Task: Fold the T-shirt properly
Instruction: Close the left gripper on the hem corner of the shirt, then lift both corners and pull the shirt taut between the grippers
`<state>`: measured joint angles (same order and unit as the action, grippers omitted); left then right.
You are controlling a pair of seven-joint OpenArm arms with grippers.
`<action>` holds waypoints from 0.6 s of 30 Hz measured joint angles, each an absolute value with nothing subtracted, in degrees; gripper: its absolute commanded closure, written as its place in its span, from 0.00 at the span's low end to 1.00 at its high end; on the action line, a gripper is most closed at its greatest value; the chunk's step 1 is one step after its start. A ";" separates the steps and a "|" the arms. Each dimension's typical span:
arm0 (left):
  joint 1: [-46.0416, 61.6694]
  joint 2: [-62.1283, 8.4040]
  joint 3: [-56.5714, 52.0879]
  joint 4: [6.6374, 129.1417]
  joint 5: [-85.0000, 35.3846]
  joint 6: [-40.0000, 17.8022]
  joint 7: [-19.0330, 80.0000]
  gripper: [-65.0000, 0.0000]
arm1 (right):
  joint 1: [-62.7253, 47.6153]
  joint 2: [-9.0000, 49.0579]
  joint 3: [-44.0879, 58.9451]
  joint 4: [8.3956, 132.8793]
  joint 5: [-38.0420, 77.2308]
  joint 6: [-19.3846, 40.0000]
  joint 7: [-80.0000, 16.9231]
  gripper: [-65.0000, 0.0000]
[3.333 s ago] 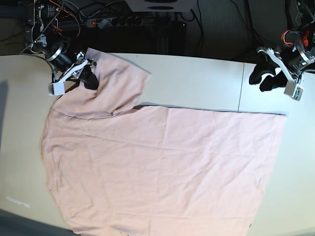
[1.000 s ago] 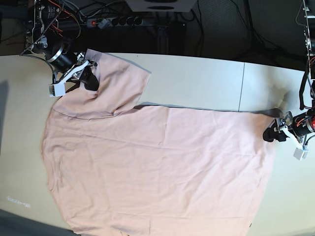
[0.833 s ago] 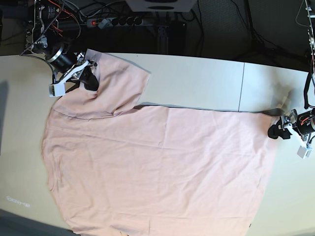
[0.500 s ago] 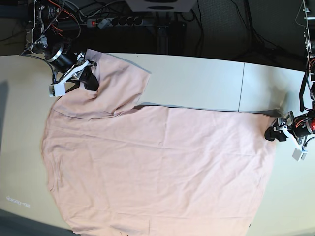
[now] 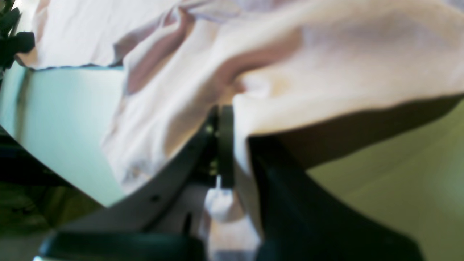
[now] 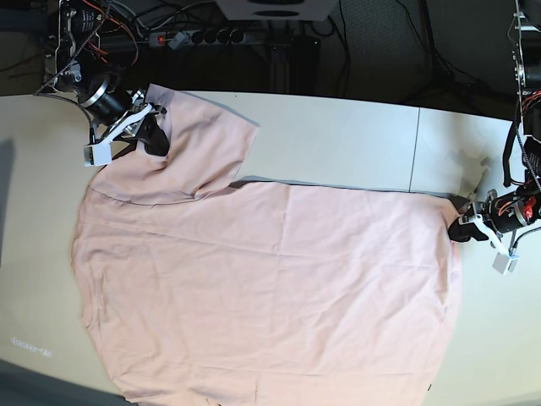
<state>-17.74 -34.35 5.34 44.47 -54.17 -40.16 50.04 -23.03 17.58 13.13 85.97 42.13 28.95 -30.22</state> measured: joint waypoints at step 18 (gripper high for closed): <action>-15.64 -40.18 4.12 43.09 -80.36 -40.16 77.84 1.00 | -24.62 17.45 22.24 94.30 53.95 29.30 -46.83 1.00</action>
